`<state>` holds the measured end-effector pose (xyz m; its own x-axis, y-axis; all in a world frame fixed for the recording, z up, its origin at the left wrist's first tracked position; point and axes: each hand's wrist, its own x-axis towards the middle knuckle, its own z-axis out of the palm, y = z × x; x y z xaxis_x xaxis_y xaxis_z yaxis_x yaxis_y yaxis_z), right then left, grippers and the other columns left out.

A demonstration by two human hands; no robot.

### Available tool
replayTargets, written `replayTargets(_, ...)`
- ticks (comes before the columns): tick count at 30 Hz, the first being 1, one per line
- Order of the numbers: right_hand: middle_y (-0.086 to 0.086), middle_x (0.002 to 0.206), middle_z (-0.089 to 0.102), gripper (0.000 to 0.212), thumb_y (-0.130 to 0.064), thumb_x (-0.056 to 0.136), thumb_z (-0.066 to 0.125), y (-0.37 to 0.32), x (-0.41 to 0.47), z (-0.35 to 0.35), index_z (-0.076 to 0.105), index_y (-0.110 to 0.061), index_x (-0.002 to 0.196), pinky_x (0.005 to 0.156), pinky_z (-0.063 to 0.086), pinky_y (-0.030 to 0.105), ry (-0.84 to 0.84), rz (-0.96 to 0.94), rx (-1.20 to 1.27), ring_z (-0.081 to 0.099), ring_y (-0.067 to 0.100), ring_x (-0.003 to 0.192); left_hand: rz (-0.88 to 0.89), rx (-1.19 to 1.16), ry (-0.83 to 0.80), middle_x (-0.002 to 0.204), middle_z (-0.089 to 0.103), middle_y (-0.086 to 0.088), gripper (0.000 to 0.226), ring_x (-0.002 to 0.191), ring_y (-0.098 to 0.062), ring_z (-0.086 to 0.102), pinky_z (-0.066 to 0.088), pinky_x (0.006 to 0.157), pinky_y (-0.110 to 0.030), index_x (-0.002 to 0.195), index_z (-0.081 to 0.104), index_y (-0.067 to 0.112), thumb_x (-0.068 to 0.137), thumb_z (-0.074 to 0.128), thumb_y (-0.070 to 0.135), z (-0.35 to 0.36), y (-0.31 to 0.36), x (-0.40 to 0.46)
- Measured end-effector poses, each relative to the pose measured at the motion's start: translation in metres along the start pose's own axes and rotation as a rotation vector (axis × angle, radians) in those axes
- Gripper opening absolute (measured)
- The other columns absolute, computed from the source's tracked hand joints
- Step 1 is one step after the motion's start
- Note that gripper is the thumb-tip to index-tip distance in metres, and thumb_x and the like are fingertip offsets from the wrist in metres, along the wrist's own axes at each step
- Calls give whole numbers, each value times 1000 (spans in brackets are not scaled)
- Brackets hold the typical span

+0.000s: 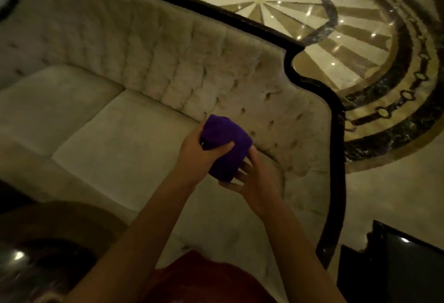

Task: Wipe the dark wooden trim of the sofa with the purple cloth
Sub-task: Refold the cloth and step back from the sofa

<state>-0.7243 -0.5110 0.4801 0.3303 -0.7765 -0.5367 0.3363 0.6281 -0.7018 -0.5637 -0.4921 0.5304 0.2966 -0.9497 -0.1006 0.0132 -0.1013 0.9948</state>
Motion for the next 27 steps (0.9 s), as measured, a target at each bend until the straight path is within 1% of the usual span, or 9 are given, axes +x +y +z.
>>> replayTargets(3, 9, 141, 65, 77, -66, 86, 60, 26, -4, 21, 49, -23, 150, 98, 59, 54, -90, 68, -29, 66, 29, 124, 2, -21, 94, 113, 76, 14, 55, 105, -5, 72, 62, 83, -27, 123, 66, 30, 76, 90, 16, -23, -4, -34)
replayTargets(7, 9, 139, 68, 69, -60, 89, 66, 55, -7, 68, 55, -21, 144, 103, 56, 50, -283, 133, -85, 66, 28, 126, -59, -101, 228, 120, 75, 2, 57, 112, -18, 72, 59, 93, -45, 126, 66, 26, 74, 89, 24, -75, -8, -76)
replayTargets(10, 7, 127, 75, 54, -47, 91, 72, 75, -6, 106, 62, -20, 136, 91, 62, 42, -366, 179, -218, 71, 26, 117, -83, -121, 408, 117, 76, 2, 64, 108, -18, 73, 62, 88, -40, 126, 65, 23, 69, 91, 36, -117, -13, -104)
replayTargets(13, 6, 124, 76, 45, -42, 93, 73, 99, -2, 142, 66, -20, 132, 91, 62, 43, -389, 183, -303, 73, 25, 114, -121, -218, 574, 112, 78, 7, 57, 103, -13, 74, 63, 78, -28, 124, 66, 22, 72, 87, 33, -157, -27, -124)
replayTargets(14, 6, 125, 76, 43, -42, 94, 72, 107, 0, 155, 68, -20, 131, 91, 61, 43, -409, 187, -318, 72, 24, 115, -141, -290, 614, 115, 77, 4, 56, 106, -16, 73, 62, 79, -29, 127, 65, 19, 75, 84, 31, -170, -33, -129)
replayTargets(17, 6, 125, 76, 43, -48, 95, 68, 132, 5, 199, 70, -21, 129, 92, 62, 46, -430, 238, -361, 72, 24, 114, -213, -636, 673, 131, 71, -7, 58, 120, -26, 67, 57, 98, -46, 138, 59, 14, 85, 74, 28, -211, -52, -140)
replayTargets(21, 5, 117, 79, 42, -54, 94, 65, 174, 13, 268, 74, -22, 119, 76, 65, 39, -430, 327, -430, 76, 22, 105, -256, -872, 699, 138, 66, -8, 64, 128, -28, 62, 50, 106, -51, 145, 53, 18, 87, 67, 43, -281, -71, -155)
replayTargets(25, 3, 113, 80, 40, -61, 84, 66, 219, 21, 343, 83, -29, 101, 75, 65, 40, -433, 367, -508, 77, 22, 100, -265, -820, 753, 131, 71, -2, 62, 118, -20, 69, 58, 94, -42, 136, 59, 26, 80, 76, 46, -364, -88, -165)
replayTargets(27, 3, 111, 80, 44, -61, 81, 66, 246, 26, 387, 82, -27, 104, 77, 66, 42, -450, 394, -533, 78, 23, 99, -288, -761, 823, 126, 73, 0, 54, 109, -13, 73, 61, 81, -32, 129, 63, 30, 79, 75, 48, -409, -97, -166)
